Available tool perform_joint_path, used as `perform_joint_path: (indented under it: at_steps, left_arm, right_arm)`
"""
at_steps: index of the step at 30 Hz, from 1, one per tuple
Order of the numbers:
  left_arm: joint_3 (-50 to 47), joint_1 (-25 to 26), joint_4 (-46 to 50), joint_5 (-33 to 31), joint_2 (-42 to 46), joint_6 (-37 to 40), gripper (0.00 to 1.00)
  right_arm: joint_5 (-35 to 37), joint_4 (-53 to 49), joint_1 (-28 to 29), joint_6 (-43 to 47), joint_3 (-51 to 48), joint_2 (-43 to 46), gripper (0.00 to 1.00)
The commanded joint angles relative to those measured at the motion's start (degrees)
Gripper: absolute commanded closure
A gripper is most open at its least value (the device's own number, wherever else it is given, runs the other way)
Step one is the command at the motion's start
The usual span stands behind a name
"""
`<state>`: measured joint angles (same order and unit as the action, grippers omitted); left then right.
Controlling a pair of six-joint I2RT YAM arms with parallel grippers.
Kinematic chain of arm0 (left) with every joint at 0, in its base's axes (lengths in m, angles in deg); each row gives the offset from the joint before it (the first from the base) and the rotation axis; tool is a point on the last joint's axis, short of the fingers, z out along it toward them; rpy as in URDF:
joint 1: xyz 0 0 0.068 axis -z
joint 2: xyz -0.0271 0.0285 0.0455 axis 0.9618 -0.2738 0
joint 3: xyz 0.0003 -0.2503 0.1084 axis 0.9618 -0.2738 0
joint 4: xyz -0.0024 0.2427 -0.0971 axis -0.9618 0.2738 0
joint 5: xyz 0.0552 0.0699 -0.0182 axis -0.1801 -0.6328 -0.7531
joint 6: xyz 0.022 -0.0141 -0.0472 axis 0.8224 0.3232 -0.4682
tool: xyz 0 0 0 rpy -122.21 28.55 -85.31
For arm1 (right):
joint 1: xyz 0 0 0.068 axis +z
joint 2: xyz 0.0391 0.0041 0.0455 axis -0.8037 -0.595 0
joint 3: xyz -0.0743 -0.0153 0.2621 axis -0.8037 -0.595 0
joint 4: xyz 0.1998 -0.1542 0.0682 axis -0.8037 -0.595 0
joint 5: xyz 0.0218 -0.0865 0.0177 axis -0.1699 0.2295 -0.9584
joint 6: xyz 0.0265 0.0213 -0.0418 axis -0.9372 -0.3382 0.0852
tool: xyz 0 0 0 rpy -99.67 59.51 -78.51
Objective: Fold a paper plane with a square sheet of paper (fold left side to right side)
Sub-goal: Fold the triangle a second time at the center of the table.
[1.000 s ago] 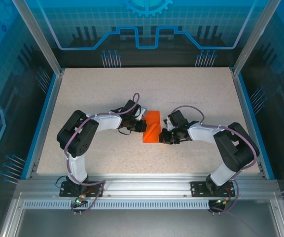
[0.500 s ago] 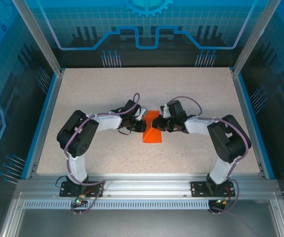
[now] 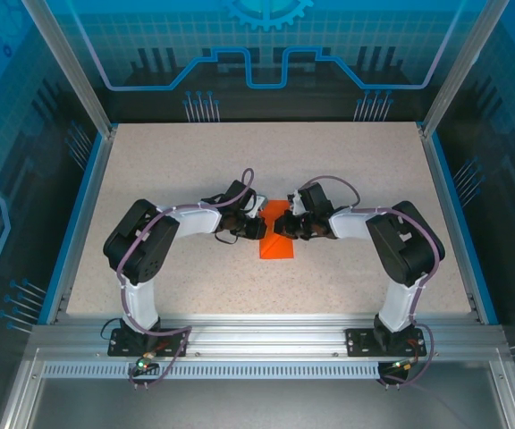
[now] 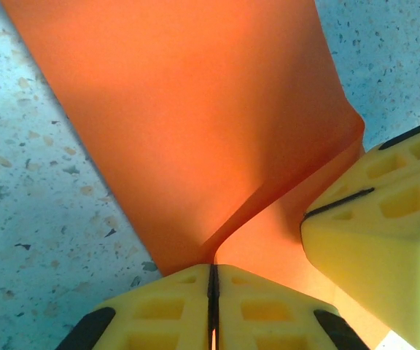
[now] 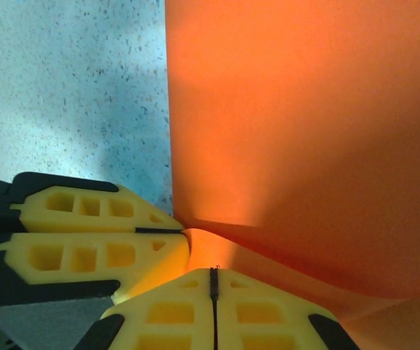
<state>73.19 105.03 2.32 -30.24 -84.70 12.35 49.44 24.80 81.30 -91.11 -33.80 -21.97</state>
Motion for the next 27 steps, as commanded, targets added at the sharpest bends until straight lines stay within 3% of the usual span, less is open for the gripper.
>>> perform_joint_path:
  at_steps: [1, 16, 22, 27]
  left_arm:
    - [1.2, 0.5, 2.2, 0.5, -1.8, 1.5, 0.9]
    - [1.5, 0.5, 2.7, 0.1, -1.8, 1.7, 0.88]
    - [1.5, 0.5, 3.7, -1.0, 0.6, 1.6, 0.81]
    - [1.7, 0.1, 5.7, -1.6, 5.4, 0.8, 0.7]
  right_arm:
    - [1.2, -3.0, 0.5, 2.6, 1.9, -0.8, 0.93]
    - [5.0, -8.2, 0.6, 5.2, 1.8, -1.8, 0.94]
    - [5.8, -8.9, 0.6, 5.0, 0.6, -2.2, 0.93]
    - [5.8, -8.2, 0.5, 4.7, -0.4, -2.2, 0.94]
